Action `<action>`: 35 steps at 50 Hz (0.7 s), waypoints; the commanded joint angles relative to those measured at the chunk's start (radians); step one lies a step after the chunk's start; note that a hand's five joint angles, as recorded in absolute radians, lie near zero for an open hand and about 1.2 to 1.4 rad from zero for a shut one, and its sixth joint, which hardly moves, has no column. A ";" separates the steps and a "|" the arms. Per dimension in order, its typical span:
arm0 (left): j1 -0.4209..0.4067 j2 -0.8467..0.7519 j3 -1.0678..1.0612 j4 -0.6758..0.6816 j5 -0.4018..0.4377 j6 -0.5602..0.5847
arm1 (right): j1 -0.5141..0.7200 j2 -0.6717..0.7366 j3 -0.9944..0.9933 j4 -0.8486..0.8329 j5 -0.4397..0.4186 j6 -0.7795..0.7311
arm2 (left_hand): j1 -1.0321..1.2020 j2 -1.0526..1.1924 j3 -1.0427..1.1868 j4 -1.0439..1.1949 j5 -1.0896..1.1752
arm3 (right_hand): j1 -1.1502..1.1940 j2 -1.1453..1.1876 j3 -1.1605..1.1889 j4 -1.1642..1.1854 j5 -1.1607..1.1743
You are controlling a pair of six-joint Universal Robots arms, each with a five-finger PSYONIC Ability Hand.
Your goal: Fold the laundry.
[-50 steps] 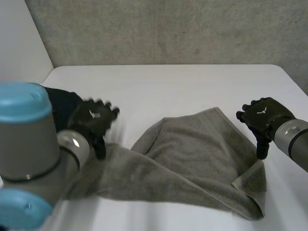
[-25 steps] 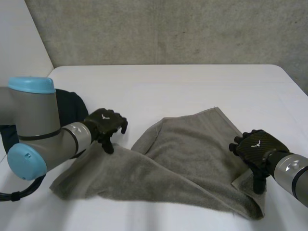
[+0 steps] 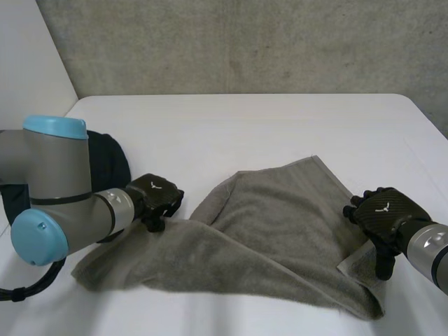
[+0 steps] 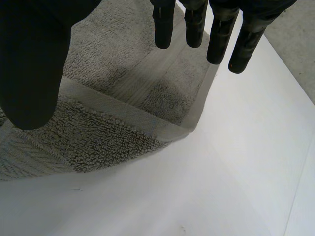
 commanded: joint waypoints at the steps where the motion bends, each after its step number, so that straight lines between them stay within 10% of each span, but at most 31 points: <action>1: -0.009 0.059 0.001 -0.007 -0.003 0.000 | -0.001 -0.010 -0.009 0.002 0.000 0.003 | 0.280 0.209 0.211 0.202 0.252 | 0.075 0.059 0.063 0.046 0.039; 23: -0.097 0.458 0.012 0.228 -0.250 -0.043 | 0.019 -0.039 -0.136 0.215 -0.049 0.480 | 0.280 0.209 0.211 0.202 0.252 | -0.027 -0.042 -0.038 -0.055 -0.062; 35: -0.124 0.467 0.003 0.231 -0.263 -0.043 | 0.125 -0.038 -0.010 -0.067 -0.101 0.428 | 0.280 0.209 0.211 0.202 0.252 | -0.027 -0.042 -0.038 -0.055 -0.062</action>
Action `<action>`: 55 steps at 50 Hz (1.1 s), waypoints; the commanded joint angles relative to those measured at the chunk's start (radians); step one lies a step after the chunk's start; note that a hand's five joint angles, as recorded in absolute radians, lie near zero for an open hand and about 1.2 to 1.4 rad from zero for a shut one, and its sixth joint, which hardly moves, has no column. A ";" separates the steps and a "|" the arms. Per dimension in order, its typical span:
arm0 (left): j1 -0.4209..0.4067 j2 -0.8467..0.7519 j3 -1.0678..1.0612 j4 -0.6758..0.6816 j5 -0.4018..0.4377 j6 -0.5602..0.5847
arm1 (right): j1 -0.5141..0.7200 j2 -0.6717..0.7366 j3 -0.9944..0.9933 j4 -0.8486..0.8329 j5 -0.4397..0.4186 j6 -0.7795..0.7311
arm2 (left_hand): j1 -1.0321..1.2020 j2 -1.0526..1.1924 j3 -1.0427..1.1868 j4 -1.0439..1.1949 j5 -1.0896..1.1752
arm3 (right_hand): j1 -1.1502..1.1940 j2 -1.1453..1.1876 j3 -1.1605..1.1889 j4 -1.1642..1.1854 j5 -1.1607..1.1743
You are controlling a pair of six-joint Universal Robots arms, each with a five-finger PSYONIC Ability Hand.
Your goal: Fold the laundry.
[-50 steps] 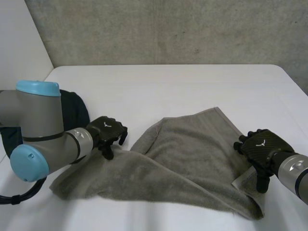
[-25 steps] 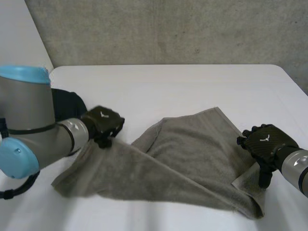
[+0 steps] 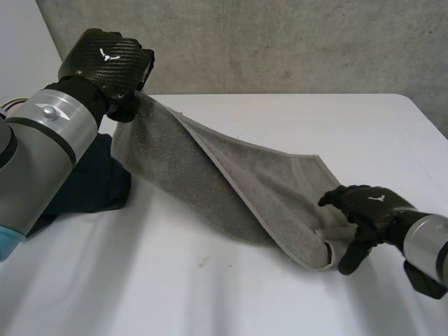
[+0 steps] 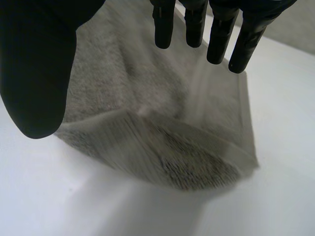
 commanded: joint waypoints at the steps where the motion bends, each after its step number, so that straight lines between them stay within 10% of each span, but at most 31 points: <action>1: -0.008 -0.006 -0.002 -0.003 -0.003 0.002 | 0.072 0.011 0.073 -0.215 -0.013 -0.109 | 0.280 0.205 0.208 0.197 0.252 | -0.024 -0.038 -0.035 -0.051 -0.062; 9: -0.001 -0.012 -0.009 -0.004 -0.004 0.002 | 0.082 0.084 0.085 -0.172 -0.001 -0.446 | 0.280 0.205 0.208 0.197 0.252 | 0.092 0.077 0.081 0.065 0.054; 19: 0.016 -0.022 -0.018 -0.001 -0.003 0.000 | 0.080 0.138 0.096 -0.152 0.044 -0.477 | 0.280 0.205 0.208 0.197 0.252 | 0.268 0.253 0.257 0.241 0.230; 25: 0.024 -0.022 -0.023 -0.006 -0.004 0.000 | 0.069 0.129 0.061 -0.236 0.057 -0.470 | 0.280 0.205 0.208 0.197 0.252 | 1.197 1.182 1.186 1.170 1.159; 38: 0.024 0.099 -0.035 -0.045 -0.022 0.002 | 0.036 -0.179 -0.373 -0.010 0.231 -0.474 | 0.280 0.205 0.208 0.197 0.252 | 1.198 1.183 1.187 1.171 1.160; 55: 0.053 0.072 -0.060 -0.118 -0.029 0.000 | -0.004 -0.017 -0.616 0.265 0.203 -0.474 | 0.280 0.205 0.208 0.197 0.252 | 1.198 1.183 1.187 1.171 1.160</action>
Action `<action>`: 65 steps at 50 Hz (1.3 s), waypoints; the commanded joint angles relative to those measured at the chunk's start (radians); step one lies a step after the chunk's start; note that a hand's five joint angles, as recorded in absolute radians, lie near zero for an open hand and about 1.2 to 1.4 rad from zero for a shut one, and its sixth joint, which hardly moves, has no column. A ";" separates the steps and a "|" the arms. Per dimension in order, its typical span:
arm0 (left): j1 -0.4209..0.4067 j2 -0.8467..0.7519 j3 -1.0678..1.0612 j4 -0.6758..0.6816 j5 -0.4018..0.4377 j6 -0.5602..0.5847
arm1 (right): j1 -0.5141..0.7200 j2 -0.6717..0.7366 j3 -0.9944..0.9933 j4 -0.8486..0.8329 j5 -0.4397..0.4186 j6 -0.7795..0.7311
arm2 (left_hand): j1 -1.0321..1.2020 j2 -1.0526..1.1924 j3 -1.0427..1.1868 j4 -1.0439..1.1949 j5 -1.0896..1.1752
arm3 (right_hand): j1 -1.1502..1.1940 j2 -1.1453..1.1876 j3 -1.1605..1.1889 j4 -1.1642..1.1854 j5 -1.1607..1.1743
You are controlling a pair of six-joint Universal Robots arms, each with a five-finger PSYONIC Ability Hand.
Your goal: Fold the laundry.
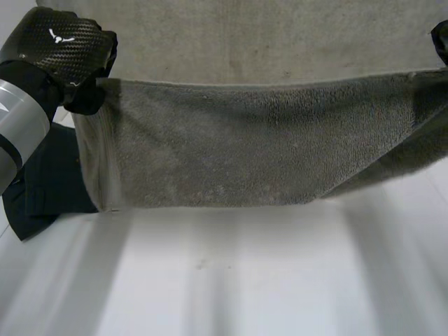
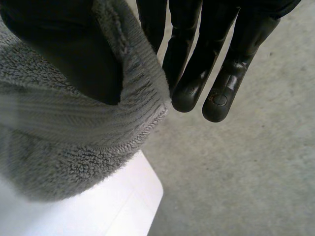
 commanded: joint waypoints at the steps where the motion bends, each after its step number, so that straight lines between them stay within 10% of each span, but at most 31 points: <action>1: 0.000 -0.108 -0.019 -0.018 0.001 0.001 | 0.020 0.159 0.030 -0.001 0.000 -0.005 | 0.280 0.202 0.204 0.197 0.252 | 0.420 0.225 0.215 0.209 0.238; 12: 0.002 -0.493 0.249 -0.015 -0.008 0.012 | 0.109 0.472 -0.168 -0.075 0.040 0.005 | 0.221 0.144 0.145 0.138 0.194 | 0.420 0.225 0.215 0.209 0.238; 24: 0.003 -0.659 0.857 0.276 -0.102 0.005 | 0.135 0.613 -0.614 -0.659 0.155 0.088 | 0.236 0.159 0.160 0.153 0.208 | 0.420 0.225 0.215 0.209 0.238; 43: 0.000 -0.557 0.164 0.360 -0.100 -0.002 | 0.138 0.434 0.100 -0.647 0.124 0.093 | 0.139 0.062 0.063 0.056 0.112 | 0.420 0.225 0.215 0.209 0.238; 65: -0.015 -0.429 -0.231 0.338 -0.097 0.008 | 0.120 0.371 0.533 -0.653 0.045 0.100 | -0.818 -0.895 -0.894 -0.901 -0.846 | 0.420 0.225 0.215 0.209 0.238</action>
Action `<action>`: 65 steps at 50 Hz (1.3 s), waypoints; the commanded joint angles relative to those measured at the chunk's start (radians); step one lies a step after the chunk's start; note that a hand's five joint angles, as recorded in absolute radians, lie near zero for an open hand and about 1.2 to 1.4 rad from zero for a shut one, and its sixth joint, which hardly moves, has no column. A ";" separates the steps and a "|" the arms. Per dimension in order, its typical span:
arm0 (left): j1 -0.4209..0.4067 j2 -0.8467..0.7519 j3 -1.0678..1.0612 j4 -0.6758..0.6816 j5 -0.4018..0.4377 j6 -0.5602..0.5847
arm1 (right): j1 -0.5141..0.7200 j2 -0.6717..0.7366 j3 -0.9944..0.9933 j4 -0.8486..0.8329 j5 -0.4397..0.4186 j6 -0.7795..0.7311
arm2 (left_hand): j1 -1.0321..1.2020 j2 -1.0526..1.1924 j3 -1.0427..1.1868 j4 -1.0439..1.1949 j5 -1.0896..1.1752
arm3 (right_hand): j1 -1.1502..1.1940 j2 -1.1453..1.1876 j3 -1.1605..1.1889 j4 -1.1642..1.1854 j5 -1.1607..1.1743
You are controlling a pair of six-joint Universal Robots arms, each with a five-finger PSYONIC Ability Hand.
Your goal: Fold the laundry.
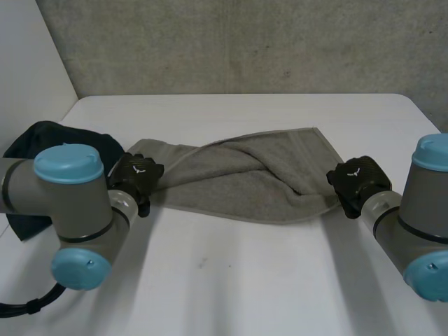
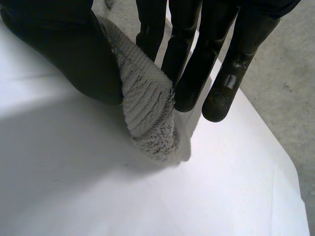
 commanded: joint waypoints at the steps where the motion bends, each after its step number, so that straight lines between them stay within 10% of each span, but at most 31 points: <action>1: 0.009 0.171 -0.093 -0.006 0.004 -0.007 | -0.009 -0.117 0.066 0.005 -0.016 0.009 | -0.157 -0.172 -0.177 -0.164 -0.161 | 0.412 0.225 0.215 0.209 0.238; 13: 0.046 0.305 -0.222 -0.006 0.165 -0.024 | -0.023 -0.274 0.059 0.033 -0.079 0.103 | -0.095 -0.110 -0.115 -0.102 -0.099 | 0.412 0.225 0.215 0.209 0.238; 41: 0.031 0.076 -0.136 0.000 0.165 -0.259 | 0.160 -0.387 -0.326 0.338 -0.047 0.223 | -0.042 -0.058 -0.063 -0.049 -0.046 | 0.412 0.225 0.215 0.209 0.238; 52: 0.026 -0.013 -0.071 -0.001 0.163 -0.284 | 0.178 -0.389 -0.392 0.349 -0.002 0.229 | 0.190 0.174 0.169 0.182 0.185 | 0.412 0.225 0.215 0.209 0.238; 59: 0.037 -0.049 -0.009 0.003 0.096 -0.280 | 0.161 -0.389 -0.392 0.357 0.012 0.226 | 0.940 0.925 0.920 0.933 0.936 | 0.412 0.225 0.215 0.209 0.238; 65: 0.060 0.013 0.029 -0.006 0.041 -0.261 | 0.155 -0.393 -0.394 0.386 0.010 0.212 | 0.941 0.926 0.921 0.934 0.937 | 0.412 0.225 0.215 0.209 0.238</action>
